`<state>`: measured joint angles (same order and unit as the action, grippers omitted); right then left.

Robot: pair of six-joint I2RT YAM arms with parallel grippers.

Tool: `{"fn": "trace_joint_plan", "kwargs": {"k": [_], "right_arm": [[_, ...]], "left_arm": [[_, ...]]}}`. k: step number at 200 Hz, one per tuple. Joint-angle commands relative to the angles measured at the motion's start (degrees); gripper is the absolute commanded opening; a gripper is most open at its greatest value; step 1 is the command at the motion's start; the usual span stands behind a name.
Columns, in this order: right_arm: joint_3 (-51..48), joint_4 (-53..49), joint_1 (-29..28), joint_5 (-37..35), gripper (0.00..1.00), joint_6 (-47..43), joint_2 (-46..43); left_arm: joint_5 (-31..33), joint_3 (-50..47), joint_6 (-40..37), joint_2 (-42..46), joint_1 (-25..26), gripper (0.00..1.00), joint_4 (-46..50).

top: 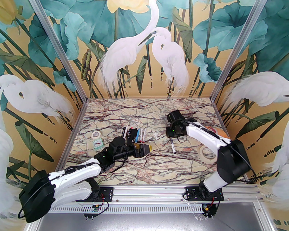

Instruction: Open the pen caps

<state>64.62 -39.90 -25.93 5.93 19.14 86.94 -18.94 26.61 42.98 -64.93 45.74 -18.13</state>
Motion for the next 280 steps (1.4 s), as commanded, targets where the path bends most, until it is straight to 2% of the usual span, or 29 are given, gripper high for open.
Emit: {"fn": "trace_joint_plan", "kwargs": {"k": [1, 64, 130, 165, 202, 251, 280], "right_arm": [[-1.8, 3.9, -0.8, 6.4, 0.23, 6.2, -5.7], [-7.9, 18.6, -4.6, 14.4, 0.23, 20.0, -17.7], [-13.8, 32.6, -9.5, 16.8, 0.23, 29.5, -20.9], [-15.6, 37.3, -10.8, 17.9, 0.23, 31.1, -21.1], [-16.4, 38.8, -11.8, 18.3, 0.23, 31.1, -20.8], [-17.1, 35.6, -12.3, 14.4, 0.23, 31.0, -22.0], [-17.6, 34.1, -12.3, 12.0, 0.23, 31.6, -22.6]], "left_arm": [[-2.5, -0.3, 2.8, -3.0, 0.5, 0.99, -7.6], [-4.6, 5.1, 3.7, -6.4, 2.2, 0.95, -9.0], [-7.3, 7.6, 5.7, -8.1, 3.3, 0.85, -11.8], [-7.2, 8.4, 6.6, -8.5, 3.3, 0.69, -11.2], [-6.0, 8.4, 7.2, -8.2, 3.3, 0.46, -10.3], [-3.8, 8.0, 5.6, -6.5, 3.3, 0.29, -7.1], [-3.0, 7.8, 4.4, -6.6, 3.3, 0.15, -5.8]]}}
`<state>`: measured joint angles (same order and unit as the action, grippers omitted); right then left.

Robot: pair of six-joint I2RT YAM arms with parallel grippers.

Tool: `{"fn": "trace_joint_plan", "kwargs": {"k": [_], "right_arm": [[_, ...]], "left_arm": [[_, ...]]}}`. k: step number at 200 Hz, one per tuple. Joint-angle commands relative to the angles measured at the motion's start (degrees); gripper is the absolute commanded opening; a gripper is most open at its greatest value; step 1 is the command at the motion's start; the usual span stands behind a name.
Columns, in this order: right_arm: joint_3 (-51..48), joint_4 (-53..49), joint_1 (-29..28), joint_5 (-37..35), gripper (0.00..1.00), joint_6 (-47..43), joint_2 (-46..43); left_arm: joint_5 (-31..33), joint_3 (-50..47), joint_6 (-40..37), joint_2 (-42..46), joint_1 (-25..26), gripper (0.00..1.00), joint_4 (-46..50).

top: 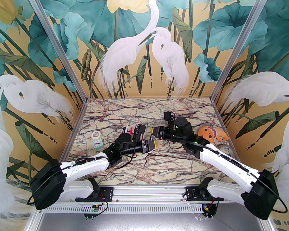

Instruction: Open the pen caps

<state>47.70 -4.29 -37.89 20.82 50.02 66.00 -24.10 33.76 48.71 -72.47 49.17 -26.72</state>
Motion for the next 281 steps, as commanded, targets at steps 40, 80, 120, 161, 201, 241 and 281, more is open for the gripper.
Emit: {"fn": "trace_joint_plan", "kwargs": {"k": [40, 80, 120, 161, 201, 241, 281], "right_arm": [[-0.7, -2.2, -0.6, -3.7, 0.30, 1.1, -2.4], [1.8, -8.0, -0.7, -4.0, 0.40, 0.0, -3.1], [4.4, -12.8, -2.1, -5.3, 0.49, -0.3, -0.6], [5.9, -12.4, -3.7, -5.8, 0.50, 0.4, 2.2], [5.4, -10.6, -3.9, -5.7, 0.37, 2.2, 2.6], [4.9, -9.8, -3.9, -5.3, 0.35, 3.1, 2.9], [5.0, -9.7, -3.9, -5.0, 0.29, 3.6, 3.7]], "left_arm": [[3.2, 1.7, -5.6, -0.1, 0.8, 0.02, 6.5], [3.2, 2.3, -11.6, 0.8, 2.1, 0.01, 10.9], [2.7, 2.9, -14.1, 1.6, 3.0, 0.01, 12.9], [2.3, 3.2, -14.9, 1.7, 4.1, 0.01, 13.4], [2.6, 2.9, -14.8, 2.0, 4.4, 0.01, 13.0], [2.6, 2.9, -14.8, 2.1, 4.5, 0.01, 12.7], [3.1, 2.6, -14.5, 2.6, 4.5, 0.00, 12.5]]}}
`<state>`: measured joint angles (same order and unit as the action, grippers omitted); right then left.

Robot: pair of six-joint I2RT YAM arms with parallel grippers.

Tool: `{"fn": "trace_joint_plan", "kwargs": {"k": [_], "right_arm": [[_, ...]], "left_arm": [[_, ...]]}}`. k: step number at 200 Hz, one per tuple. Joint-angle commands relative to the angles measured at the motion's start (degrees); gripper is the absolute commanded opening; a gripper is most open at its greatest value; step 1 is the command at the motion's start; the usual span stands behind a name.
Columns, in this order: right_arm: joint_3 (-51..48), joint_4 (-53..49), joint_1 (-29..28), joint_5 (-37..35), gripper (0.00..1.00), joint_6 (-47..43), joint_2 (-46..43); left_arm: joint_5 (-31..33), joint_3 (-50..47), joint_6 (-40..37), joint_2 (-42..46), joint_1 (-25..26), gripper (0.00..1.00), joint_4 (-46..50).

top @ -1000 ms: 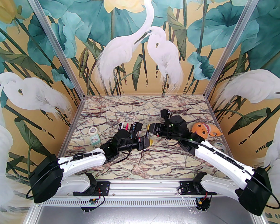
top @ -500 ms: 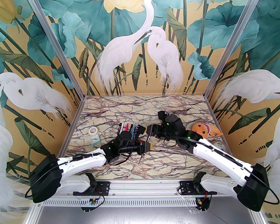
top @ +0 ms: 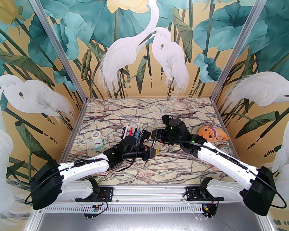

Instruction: Open the pen caps

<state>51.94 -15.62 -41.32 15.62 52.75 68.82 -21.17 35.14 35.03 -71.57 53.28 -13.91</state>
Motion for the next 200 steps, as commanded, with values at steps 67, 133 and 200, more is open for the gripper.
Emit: {"fn": "trace_joint_plan", "kwargs": {"k": [67, 133, 200], "right_arm": [[1.0, 1.3, -0.5, 0.3, 0.22, 1.6, 1.5], [0.3, 0.7, -0.3, -3.9, 0.11, 0.7, -1.8], [0.5, -6.3, 0.1, -15.0, 0.07, 2.5, -7.3]], "left_arm": [[0.8, 0.9, -1.0, 2.6, 0.5, 0.00, 0.2], [3.4, 2.4, -3.5, 0.0, 1.2, 0.00, 6.3], [8.5, 4.4, -5.6, 0.0, 3.4, 0.00, 12.9]]}}
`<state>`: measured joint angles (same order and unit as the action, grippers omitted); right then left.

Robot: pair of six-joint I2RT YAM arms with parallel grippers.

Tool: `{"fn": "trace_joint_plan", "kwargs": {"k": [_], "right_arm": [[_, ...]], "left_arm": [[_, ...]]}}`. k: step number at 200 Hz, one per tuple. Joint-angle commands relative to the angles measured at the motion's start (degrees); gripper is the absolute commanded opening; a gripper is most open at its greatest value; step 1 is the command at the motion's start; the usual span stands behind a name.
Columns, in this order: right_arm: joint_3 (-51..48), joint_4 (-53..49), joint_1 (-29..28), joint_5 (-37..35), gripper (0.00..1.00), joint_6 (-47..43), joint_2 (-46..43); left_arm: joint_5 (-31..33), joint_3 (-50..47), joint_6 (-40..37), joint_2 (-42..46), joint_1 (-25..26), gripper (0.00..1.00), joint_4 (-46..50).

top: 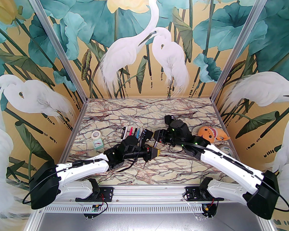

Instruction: Open the pen caps

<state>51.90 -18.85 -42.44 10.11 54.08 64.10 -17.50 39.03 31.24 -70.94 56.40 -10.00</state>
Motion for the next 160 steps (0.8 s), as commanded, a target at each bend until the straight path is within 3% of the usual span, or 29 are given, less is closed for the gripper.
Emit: {"fn": "trace_joint_plan", "kwargs": {"k": [1, 46, 84, 132, 160], "right_arm": [[0.6, -3.0, 1.2, -9.5, 0.07, 1.1, -2.6], [-2.2, 4.5, 2.4, -5.2, 0.07, -3.1, -6.2], [-5.2, 11.3, 6.4, 4.9, 0.07, -5.3, -9.0], [-5.8, 10.6, 9.3, 9.2, 0.07, -7.7, -12.1], [-4.7, 3.7, 9.8, 1.9, 0.07, -5.9, -13.1]], "left_arm": [[4.7, 0.5, -1.9, -0.7, 0.3, 0.00, 9.1], [-4.3, 0.0, 0.4, 0.2, 0.3, 0.00, 2.5], [-13.6, 1.4, 2.2, -0.3, 0.2, 0.00, -1.5], [-13.6, 1.7, 2.1, -0.5, 0.2, 0.00, -1.1], [-9.4, 2.4, 0.9, -0.7, 0.4, 0.00, 2.1]]}}
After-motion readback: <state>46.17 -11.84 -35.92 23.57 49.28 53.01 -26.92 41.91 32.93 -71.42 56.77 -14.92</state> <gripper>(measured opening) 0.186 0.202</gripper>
